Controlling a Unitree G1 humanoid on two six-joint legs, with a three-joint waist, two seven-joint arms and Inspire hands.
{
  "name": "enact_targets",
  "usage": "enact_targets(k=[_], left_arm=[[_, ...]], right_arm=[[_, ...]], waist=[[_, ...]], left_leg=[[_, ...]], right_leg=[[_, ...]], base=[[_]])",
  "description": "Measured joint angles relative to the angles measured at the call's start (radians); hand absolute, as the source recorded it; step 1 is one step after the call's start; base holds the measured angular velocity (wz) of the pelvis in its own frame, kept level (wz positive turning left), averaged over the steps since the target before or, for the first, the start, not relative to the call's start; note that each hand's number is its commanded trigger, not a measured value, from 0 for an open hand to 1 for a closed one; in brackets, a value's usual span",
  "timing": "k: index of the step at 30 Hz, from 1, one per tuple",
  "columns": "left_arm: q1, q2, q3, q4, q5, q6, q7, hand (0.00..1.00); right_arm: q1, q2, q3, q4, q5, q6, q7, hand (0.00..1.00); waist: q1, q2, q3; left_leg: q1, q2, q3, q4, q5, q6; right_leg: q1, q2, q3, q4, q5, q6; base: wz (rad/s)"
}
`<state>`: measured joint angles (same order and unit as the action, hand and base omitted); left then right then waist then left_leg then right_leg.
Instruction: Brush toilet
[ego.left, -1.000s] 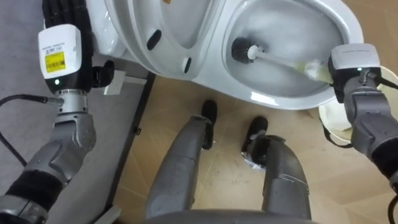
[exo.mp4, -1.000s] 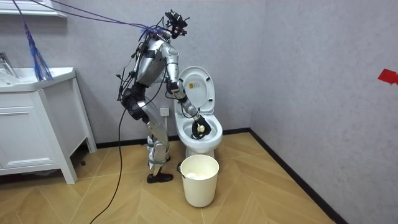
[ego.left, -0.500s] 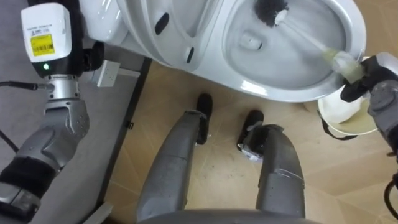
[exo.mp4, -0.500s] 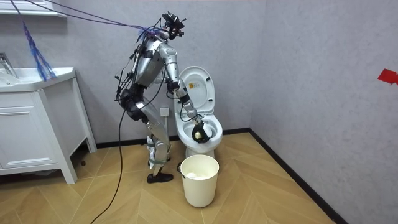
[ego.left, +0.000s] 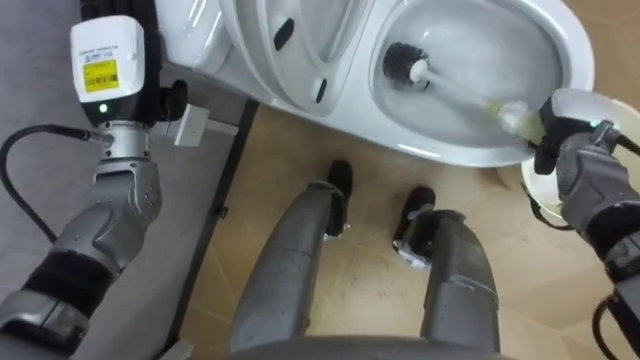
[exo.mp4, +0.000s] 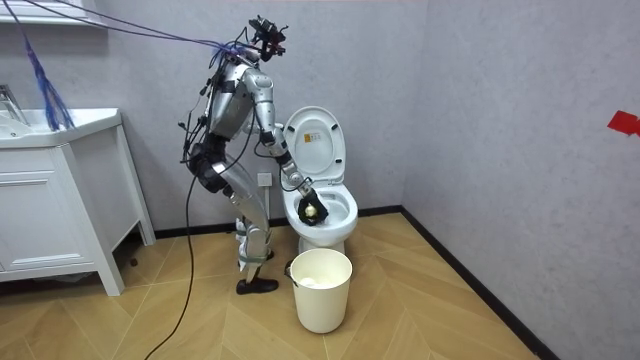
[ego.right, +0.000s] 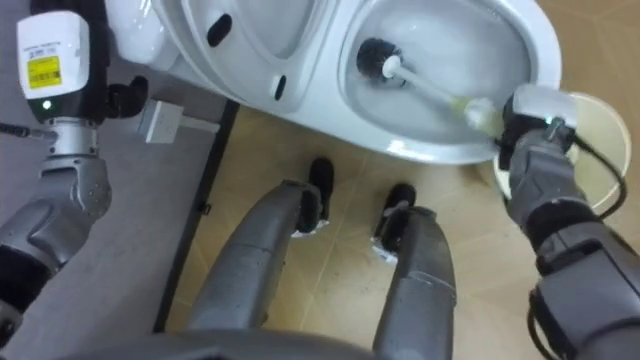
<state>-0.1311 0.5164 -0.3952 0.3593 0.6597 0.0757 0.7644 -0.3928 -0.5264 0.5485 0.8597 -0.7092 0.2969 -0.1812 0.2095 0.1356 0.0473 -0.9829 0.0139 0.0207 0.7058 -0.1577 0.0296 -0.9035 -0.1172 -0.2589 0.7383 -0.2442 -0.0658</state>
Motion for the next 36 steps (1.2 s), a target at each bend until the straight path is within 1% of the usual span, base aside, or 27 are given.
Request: enact_targets(k=[1, 2, 4, 7, 8, 10, 12, 13, 14, 15, 17, 18, 20, 21, 22, 23, 24, 26, 27, 28, 29, 30, 31, 32, 33, 35, 36], left_arm=[[0.002, -0.001, 0.0, 0.0, -0.002, 0.0, -0.001, 0.0], [0.009, -0.001, 0.0, -0.001, -0.002, 0.0, -0.003, 0.0], [0.023, 0.0, 0.002, -0.004, -0.003, 0.0, -0.005, 0.0], [0.045, 0.0, 0.005, -0.007, -0.02, -0.004, -0.012, 0.0], [0.063, 0.0, 0.017, -0.01, -0.021, -0.01, -0.018, 0.0], [0.094, 0.0, 0.04, -0.027, -0.021, -0.01, -0.03, 0.0], [0.119, 0.0, 0.047, -0.033, -0.021, -0.009, -0.038, 0.0], [0.128, 0.0, 0.048, -0.036, -0.021, -0.01, -0.049, 0.0], [0.134, 0.0, 0.051, -0.034, -0.021, -0.013, -0.061, 0.0], [0.139, 0.0, 0.054, -0.033, -0.021, -0.014, -0.07, 0.0], [0.159, 0.0, 0.061, -0.031, -0.023, -0.017, -0.098, 0.0], [0.159, 0.0, 0.062, -0.028, -0.026, -0.019, -0.105, 0.0], [0.174, -0.004, 0.063, -0.018, -0.039, -0.023, -0.134, 0.0], [0.178, -0.009, 0.071, -0.012, -0.038, -0.026, -0.143, 0.0], [0.184, -0.034, 0.088, 0.018, -0.039, -0.036, -0.156, 0.0], [0.199, -0.047, 0.099, 0.027, -0.038, -0.04, -0.168, 0.0], [0.212, -0.051, 0.105, 0.028, -0.037, -0.043, -0.175, 0.0], [0.258, -0.084, 0.141, 0.035, -0.038, -0.048, -0.2, 0.0], [0.269, -0.092, 0.148, 0.039, -0.037, -0.05, -0.206, 0.0], [0.304, -0.108, 0.163, 0.046, -0.037, -0.056, -0.209, 0.0], [0.34, -0.12, 0.178, 0.046, -0.038, -0.059, -0.208, 0.0], [0.354, -0.128, 0.19, 0.046, -0.038, -0.063, -0.208, 0.0], [0.38, -0.147, 0.212, 0.046, -0.04, -0.068, -0.207, 0.0], [0.409, -0.165, 0.231, 0.045, -0.042, -0.076, -0.207, 0.0], [0.421, -0.173, 0.241, 0.045, -0.044, -0.081, -0.207, 0.0], [0.458, -0.21, 0.282, 0.039, -0.045, -0.094, -0.207, 0.0], [0.463, -0.22, 0.29, 0.039, -0.045, -0.098, -0.208, 0.0]], right_arm=[[0.015, -0.003, 0.0, -0.033, -0.016, 0.019, 0.007, 1.0], [0.027, -0.002, -0.001, -0.06, -0.026, 0.032, 0.026, 1.0], [0.039, -0.002, -0.002, -0.086, -0.028, 0.035, 0.055, 1.0], [0.086, -0.028, -0.002, -0.141, -0.05, 0.043, 0.09, 1.0], [0.107, -0.039, -0.013, -0.164, -0.075, 0.043, 0.105, 1.0], [0.138, -0.04, -0.036, -0.207, -0.097, 0.043, 0.131, 1.0], [0.161, -0.038, -0.04, -0.204, -0.108, 0.039, 0.147, 1.0], [0.178, -0.034, -0.041, -0.194, -0.107, 0.026, 0.151, 1.0], [0.2, -0.031, -0.041, -0.18, -0.106, 0.01, 0.153, 1.0], [0.211, -0.029, -0.042, -0.173, -0.106, 0.001, 0.157, 1.0], [0.273, -0.027, -0.058, -0.159, -0.107, -0.025, 0.178, 1.0], [0.29, -0.028, -0.061, -0.157, -0.102, -0.029, 0.182, 1.0], [0.334, -0.018, -0.079, -0.107, -0.048, -0.05, 0.19, 1.0], [0.338, -0.009, -0.086, -0.082, -0.036, -0.057, 0.194, 1.0], [0.351, 0.012, -0.105, -0.034, 0.012, -0.067, 0.207, 1.0], [0.367, 0.03, -0.12, 0.005, 0.058, -0.086, 0.219, 1.0], [0.376, 0.039, -0.132, 0.023, 0.081, -0.096, 0.227, 1.0], [0.427, 0.062, -0.168, 0.07, 0.176, -0.125, 0.259, 1.0], [0.444, 0.067, -0.18, 0.076, 0.199, -0.129, 0.268, 1.0], [0.481, 0.078, -0.198, 0.077, 0.232, -0.134, 0.282, 1.0], [0.516, 0.096, -0.217, 0.076, 0.254, -0.136, 0.295, 1.0], [0.532, 0.107, -0.224, 0.08, 0.262, -0.139, 0.301, 1.0], [0.557, 0.128, -0.239, 0.094, 0.279, -0.147, 0.311, 1.0], [0.578, 0.149, -0.258, 0.107, 0.295, -0.156, 0.32, 1.0], [0.585, 0.158, -0.262, 0.11, 0.302, -0.156, 0.327, 1.0], [0.613, 0.184, -0.275, 0.112, 0.312, -0.166, 0.353, 1.0], [0.619, 0.19, -0.281, 0.113, 0.311, -0.167, 0.361, 1.0]], waist=[[0.0, 0.016, 0.0001], [0.003, 0.023, -0.0023], [0.004, 0.025, -0.0028], [0.003, 0.023, -0.0034], [-0.007, 0.02, -0.0049], [-0.021, 0.016, -0.0064], [-0.029, 0.005, -0.0064], [-0.039, 0.0, -0.0065], [-0.043, -0.016, -0.0055], [-0.046, -0.025, -0.006], [-0.059, -0.054, -0.0073], [-0.062, -0.06, -0.0081], [-0.083, -0.083, -0.0143], [-0.084, -0.089, -0.014], [-0.091, -0.1, -0.0162], [-0.093, -0.107, -0.023], [-0.095, -0.111, -0.026], [-0.099, -0.124, -0.0342], [-0.1, -0.125, -0.0348], [-0.099, -0.128, -0.036], [-0.101, -0.135, -0.0389], [-0.103, -0.138, -0.041], [-0.109, -0.144, -0.0446], [-0.112, -0.148, -0.0451], [-0.115, -0.151, -0.0443], [-0.123, -0.161, -0.0473], [-0.124, -0.164, -0.0466]], left_leg=[[0.001, 0.011, -0.004, -0.001, 0.001, 0.0], [0.004, 0.02, -0.01, -0.008, 0.002, 0.0], [0.018, 0.028, -0.01, -0.021, 0.005, -0.006], [0.039, 0.029, -0.005, -0.026, 0.0, -0.013], [0.049, 0.027, -0.003, -0.037, -0.001, -0.015], [0.062, 0.026, 0.003, -0.051, -0.001, -0.017], [0.084, 0.026, 0.005, -0.054, -0.006, -0.022], [0.1, 0.023, 0.003, -0.052, -0.007, -0.022], [0.123, 0.019, 0.004, -0.053, -0.007, -0.022], [0.135, 0.018, 0.004, -0.053, -0.007, -0.022], [0.189, 0.014, 0.003, -0.055, -0.011, -0.025], [0.205, 0.013, 0.003, -0.059, -0.011, -0.025], [0.282, 0.007, 0.006, -0.11, -0.02, -0.017], [0.306, 0.006, 0.01, -0.128, -0.024, -0.016], [0.351, 0.007, 0.013, -0.153, -0.024, -0.015], [0.39, 0.006, 0.013, -0.173, -0.027, -0.014], [0.411, 0.005, 0.014, -0.187, -0.027, -0.014], [0.492, 0.0, 0.021, -0.236, -0.026, -0.014], [0.513, -0.002, 0.021, -0.248, -0.026, -0.014], [0.558, -0.005, 0.023, -0.269, -0.026, -0.014], [0.605, -0.007, 0.027, -0.3, -0.026, -0.014], [0.626, -0.008, 0.029, -0.313, -0.026, -0.014], [0.667, -0.012, 0.029, -0.336, -0.027, -0.014], [0.701, -0.014, 0.029, -0.353, -0.027, -0.015], [0.719, -0.015, 0.03, -0.363, -0.028, -0.016], [0.775, -0.022, 0.028, -0.391, -0.028, -0.017], [0.789, -0.024, 0.025, -0.397, -0.028, -0.016]], right_leg=[[0.013, 0.012, -0.01, -0.021, 0.009, -0.004], [0.024, 0.024, -0.016, -0.045, 0.02, -0.01], [0.039, 0.036, -0.015, -0.068, 0.029, -0.018], [0.051, 0.038, -0.003, -0.069, 0.025, -0.022], [0.056, 0.038, 0.001, -0.075, 0.025, -0.023], [0.064, 0.037, 0.005, -0.08, 0.021, -0.024], [0.082, 0.037, 0.008, -0.08, 0.013, -0.025], [0.101, 0.035, 0.006, -0.079, 0.007, -0.025], [0.125, 0.031, 0.008, -0.079, 0.0, -0.024], [0.137, 0.03, 0.01, -0.08, -0.005, -0.023], [0.199, 0.031, 0.01, -0.096, -0.018, -0.016], [0.216, 0.03, 0.009, -0.103, -0.019, -0.014], [0.287, 0.03, 0.007, -0.134, -0.025, -0.002], [0.305, 0.028, 0.007, -0.141, -0.026, 0.0], [0.349, 0.029, 0.008, -0.163, -0.024, 0.006], [0.393, 0.033, 0.005, -0.189, -0.022, 0.011], [0.414, 0.034, 0.004, -0.202, -0.02, 0.013], [0.49, 0.033, 0.005, -0.249, -0.015, 0.019], [0.511, 0.034, 0.004, -0.262, -0.012, 0.022], [0.555, 0.036, 0.006, -0.29, -0.009, 0.025], [0.595, 0.036, 0.003, -0.315, -0.008, 0.027], [0.616, 0.036, 0.003, -0.329, -0.008, 0.028], [0.65, 0.036, 0.003, -0.349, -0.01, 0.032], [0.686, 0.037, 0.001, -0.369, -0.012, 0.035], [0.704, 0.038, 0.003, -0.379, -0.013, 0.036], [0.756, 0.042, 0.01, -0.402, -0.02, 0.042], [0.771, 0.042, 0.008, -0.41, -0.021, 0.043]], base=[[-0.08], [-0.1], [-0.09], [-0.01], [0.0], [0.0], [0.02], [0.09], [0.1], [0.08], [0.08], [0.12], [0.14], [0.07], [0.0], [0.0], [0.0], [-0.05], [0.0], [-0.05], [-0.07], [-0.05], [0.03], [0.03], [0.0], [0.0], [0.05]])
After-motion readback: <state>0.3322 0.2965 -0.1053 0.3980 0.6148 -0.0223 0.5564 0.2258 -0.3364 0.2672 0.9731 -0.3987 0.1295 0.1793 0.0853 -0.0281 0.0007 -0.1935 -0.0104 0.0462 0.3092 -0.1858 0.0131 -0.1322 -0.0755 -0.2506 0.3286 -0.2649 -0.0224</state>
